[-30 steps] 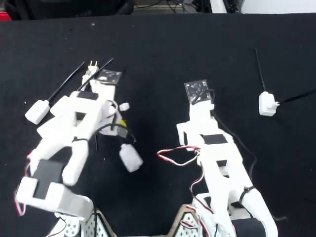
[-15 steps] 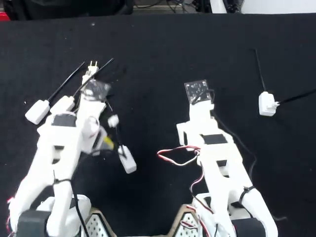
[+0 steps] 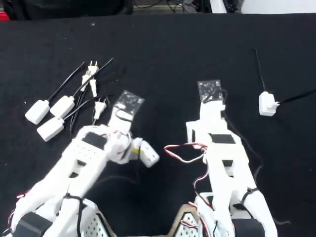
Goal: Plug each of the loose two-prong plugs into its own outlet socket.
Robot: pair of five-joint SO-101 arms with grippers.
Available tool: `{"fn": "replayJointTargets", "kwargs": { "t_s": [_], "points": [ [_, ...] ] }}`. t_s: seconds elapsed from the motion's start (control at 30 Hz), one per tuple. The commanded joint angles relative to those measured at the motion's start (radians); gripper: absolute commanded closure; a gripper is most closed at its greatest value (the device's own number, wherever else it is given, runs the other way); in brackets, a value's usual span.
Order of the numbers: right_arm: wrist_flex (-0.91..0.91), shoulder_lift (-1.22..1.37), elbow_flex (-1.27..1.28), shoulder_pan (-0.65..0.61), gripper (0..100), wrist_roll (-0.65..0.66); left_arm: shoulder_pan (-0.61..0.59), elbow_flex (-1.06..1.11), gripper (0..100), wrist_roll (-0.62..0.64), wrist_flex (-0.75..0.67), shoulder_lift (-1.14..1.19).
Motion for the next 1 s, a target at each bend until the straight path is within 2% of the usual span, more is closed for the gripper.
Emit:
{"fn": "replayJointTargets", "kwargs": {
  "t_s": [0.0,0.2,0.3,0.4,0.57,0.67,0.73,0.83,0.97],
  "points": [
    [-0.023,-0.033,-0.027,0.020,83.9,-0.006,-0.002,-0.056,70,0.008,-0.002,-0.023],
    [-0.023,-0.033,-0.033,0.025,83.9,-0.006,-0.145,-0.104,70,-0.112,0.149,-0.012],
    [-0.020,-0.035,-0.045,0.026,83.9,-0.006,-0.127,-0.048,70,-0.132,0.140,-0.011],
    [-0.021,-0.035,-0.050,0.043,83.9,-0.006,-0.044,0.004,70,-0.086,0.060,-0.011],
    [-0.021,-0.028,-0.047,0.048,83.9,-0.006,0.122,0.102,70,0.044,-0.184,-0.011],
    [-0.021,-0.028,-0.045,0.048,83.9,-0.006,0.174,0.139,70,0.106,-0.301,-0.011],
    [-0.021,-0.027,-0.045,0.048,83.9,-0.006,0.191,0.140,70,0.135,-0.330,-0.011],
    [-0.021,-0.027,-0.045,0.044,83.9,-0.006,0.189,0.081,70,0.140,-0.272,-0.020],
    [-0.025,-0.027,-0.038,0.046,83.9,-0.006,0.163,-0.127,70,0.133,-0.058,-0.012]
  ]
}}
